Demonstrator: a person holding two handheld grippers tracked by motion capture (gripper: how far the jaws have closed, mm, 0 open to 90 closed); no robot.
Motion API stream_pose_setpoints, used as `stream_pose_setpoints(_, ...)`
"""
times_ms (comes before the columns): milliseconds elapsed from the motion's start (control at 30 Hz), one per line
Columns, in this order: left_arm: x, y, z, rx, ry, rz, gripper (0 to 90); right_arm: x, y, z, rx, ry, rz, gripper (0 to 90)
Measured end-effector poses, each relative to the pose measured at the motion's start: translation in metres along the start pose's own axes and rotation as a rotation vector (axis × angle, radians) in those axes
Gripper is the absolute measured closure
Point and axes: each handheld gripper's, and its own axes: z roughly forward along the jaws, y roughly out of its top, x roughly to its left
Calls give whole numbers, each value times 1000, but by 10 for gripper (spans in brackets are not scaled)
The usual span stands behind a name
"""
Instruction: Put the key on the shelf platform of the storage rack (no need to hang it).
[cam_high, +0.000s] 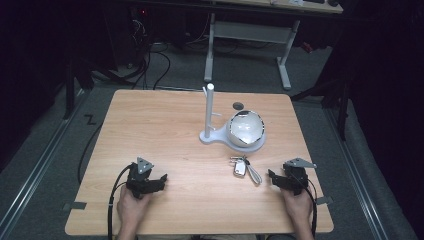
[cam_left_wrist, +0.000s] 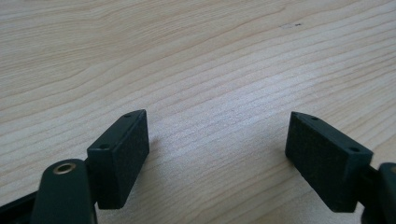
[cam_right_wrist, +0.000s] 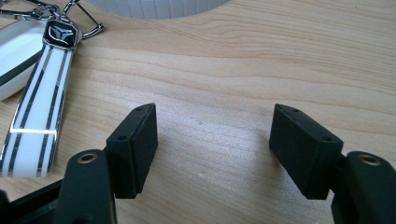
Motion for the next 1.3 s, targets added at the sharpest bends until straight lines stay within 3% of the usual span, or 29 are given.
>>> stream_pose_setpoints(467, 0, 0, 0, -2, 3, -4, 223, 0, 0, 0, 0, 0, -1, 329)
stream_pose_setpoints(833, 0, -1, 0, -1, 2, -2, 222, 2, -1, -1, -3, -15, 31, 341)
stream_pose_setpoints(1300, 0, -1, 0, -2, 1, -4, 223, 1, -2, -4, -1, -18, 34, 417)
